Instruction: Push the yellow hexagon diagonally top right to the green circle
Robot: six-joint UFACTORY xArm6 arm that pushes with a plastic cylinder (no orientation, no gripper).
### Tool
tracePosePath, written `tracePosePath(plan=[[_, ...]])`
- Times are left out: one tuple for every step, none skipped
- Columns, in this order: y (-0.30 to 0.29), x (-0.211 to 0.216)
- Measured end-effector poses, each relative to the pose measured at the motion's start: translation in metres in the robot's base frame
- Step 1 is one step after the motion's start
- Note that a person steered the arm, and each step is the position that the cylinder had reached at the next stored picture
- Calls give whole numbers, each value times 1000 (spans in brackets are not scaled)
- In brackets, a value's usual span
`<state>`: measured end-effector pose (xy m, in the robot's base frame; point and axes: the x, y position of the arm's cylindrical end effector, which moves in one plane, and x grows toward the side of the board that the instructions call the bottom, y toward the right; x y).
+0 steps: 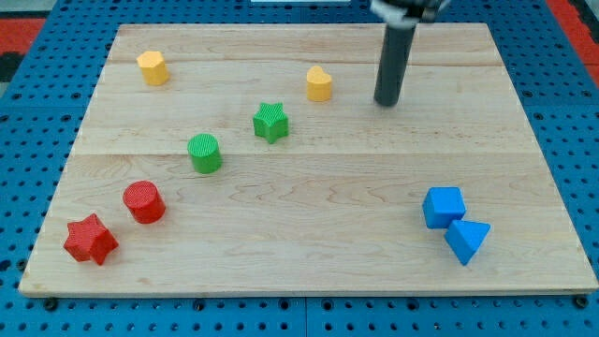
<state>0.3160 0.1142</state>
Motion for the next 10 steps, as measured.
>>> tracePosePath(plan=[[-94, -69], [-181, -89], [-229, -10], [-292, 54], [-401, 3], [-337, -52], [-231, -27], [-328, -49], [-311, 22], [-243, 15]])
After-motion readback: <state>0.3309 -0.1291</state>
